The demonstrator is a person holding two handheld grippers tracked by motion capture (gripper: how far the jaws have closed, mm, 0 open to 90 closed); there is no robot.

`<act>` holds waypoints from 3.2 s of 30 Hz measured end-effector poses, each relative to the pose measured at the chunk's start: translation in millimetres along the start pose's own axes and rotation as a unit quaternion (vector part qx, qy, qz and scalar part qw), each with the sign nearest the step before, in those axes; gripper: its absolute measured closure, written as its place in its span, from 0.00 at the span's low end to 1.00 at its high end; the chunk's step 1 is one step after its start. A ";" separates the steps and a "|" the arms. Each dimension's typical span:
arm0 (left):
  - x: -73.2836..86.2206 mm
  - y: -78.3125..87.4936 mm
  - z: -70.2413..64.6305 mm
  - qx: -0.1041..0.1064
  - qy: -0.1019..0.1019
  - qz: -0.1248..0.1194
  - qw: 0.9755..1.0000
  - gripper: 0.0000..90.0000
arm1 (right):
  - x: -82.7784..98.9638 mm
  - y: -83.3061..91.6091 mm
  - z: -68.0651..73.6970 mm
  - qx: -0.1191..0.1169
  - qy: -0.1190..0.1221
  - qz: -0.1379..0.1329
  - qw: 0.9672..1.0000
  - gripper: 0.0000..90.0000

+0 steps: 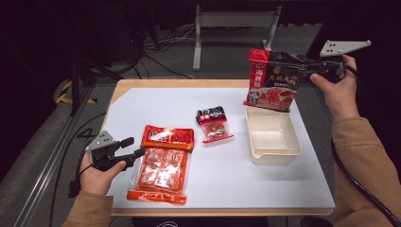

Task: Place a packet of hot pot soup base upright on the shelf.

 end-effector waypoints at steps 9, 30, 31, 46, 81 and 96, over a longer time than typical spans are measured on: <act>-0.7 0.2 -4.5 0.007 0.016 -0.007 1.000 0.41 | 14.2 -14.6 -9.2 0.000 -0.005 0.017 1.000 0.90; -0.7 -7.2 0.3 -0.004 0.018 0.001 1.000 0.31 | 35.4 -28.7 -17.1 0.017 -0.004 0.024 1.000 0.90; -0.4 -7.0 0.4 -0.004 0.018 0.001 1.000 0.31 | 36.0 -29.7 -17.1 0.016 -0.006 0.023 1.000 0.89; 2.2 -7.0 3.4 -0.008 0.025 0.004 1.000 0.32 | 48.9 -42.7 -18.5 0.016 0.000 0.022 1.000 0.89; -1.8 -15.8 0.3 0.006 0.023 0.006 1.000 0.32 | 94.6 -47.7 -11.8 0.004 -0.031 0.063 0.998 0.87; -6.9 -24.8 -5.6 0.016 0.020 0.007 1.000 0.32 | 115.3 -36.0 -10.5 0.027 -0.064 0.060 0.996 0.87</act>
Point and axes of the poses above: each handheld gripper's, and its own axes: y roughly backward along the jaws, x roughly out of its underside, z roughly to its left, the point moved 10 cm from there along -y, roughly forward along the jaws, and after that the axes turned 6 degrees about -x, right-handed, at the moved point
